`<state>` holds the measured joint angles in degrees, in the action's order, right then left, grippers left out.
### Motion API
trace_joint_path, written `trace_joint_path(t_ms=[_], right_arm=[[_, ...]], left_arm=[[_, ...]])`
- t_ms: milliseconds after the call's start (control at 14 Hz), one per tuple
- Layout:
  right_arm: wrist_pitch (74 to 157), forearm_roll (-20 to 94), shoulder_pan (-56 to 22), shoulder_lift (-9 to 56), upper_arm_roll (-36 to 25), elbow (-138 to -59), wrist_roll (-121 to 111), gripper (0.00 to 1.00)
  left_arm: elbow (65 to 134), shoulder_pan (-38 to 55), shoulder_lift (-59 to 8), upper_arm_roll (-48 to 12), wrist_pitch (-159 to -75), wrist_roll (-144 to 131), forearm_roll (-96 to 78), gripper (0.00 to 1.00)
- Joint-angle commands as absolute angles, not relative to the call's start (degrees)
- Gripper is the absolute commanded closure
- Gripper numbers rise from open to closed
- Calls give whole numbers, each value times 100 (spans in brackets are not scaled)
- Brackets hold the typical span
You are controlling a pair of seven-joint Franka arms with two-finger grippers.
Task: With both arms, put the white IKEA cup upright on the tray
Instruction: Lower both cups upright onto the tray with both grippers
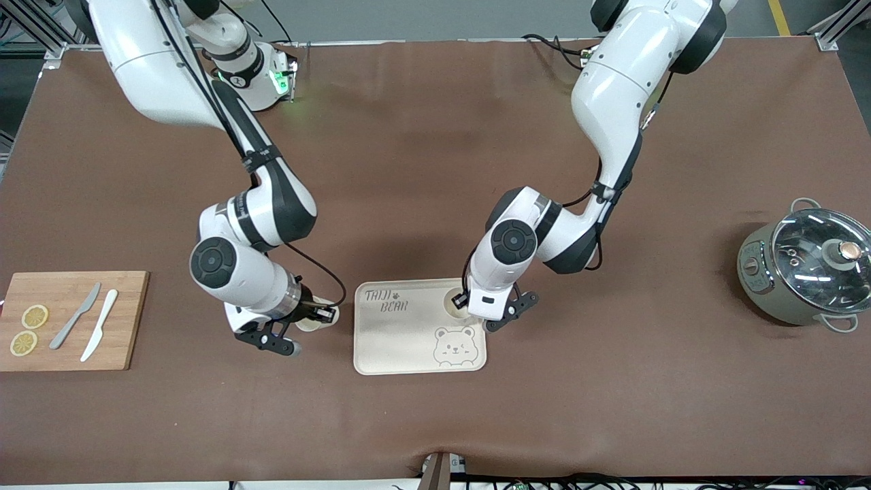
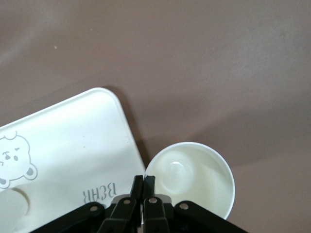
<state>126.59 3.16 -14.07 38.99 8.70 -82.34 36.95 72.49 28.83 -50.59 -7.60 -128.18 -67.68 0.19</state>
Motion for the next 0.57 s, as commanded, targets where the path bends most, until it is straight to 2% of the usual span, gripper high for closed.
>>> trace_joint_path(t_ms=[0, 71, 214, 357, 500], right_arm=[[12665, 237, -1634, 3911, 809, -8104, 4112, 100], [12648, 237, -1696, 3937, 809, -8017, 4252, 100], [12647, 229, -1836, 3946, 800, -7980, 4429, 100], [12647, 211, -1994, 3946, 782, -7928, 4631, 100], [12621, -51, -2187, 3955, 773, -7840, 4964, 100]], left_arm=[[7146, 2927, -5089, -668, -12797, -6812, -26, 78], [7146, 2909, -5089, -668, -12814, -6803, -35, 62], [7146, 2927, -5080, -659, -12814, -6776, 9, 38], [7154, 2936, -5001, -633, -12814, -6794, 35, 23], [7146, 2918, -4896, -615, -12806, -6811, 44, 4]])
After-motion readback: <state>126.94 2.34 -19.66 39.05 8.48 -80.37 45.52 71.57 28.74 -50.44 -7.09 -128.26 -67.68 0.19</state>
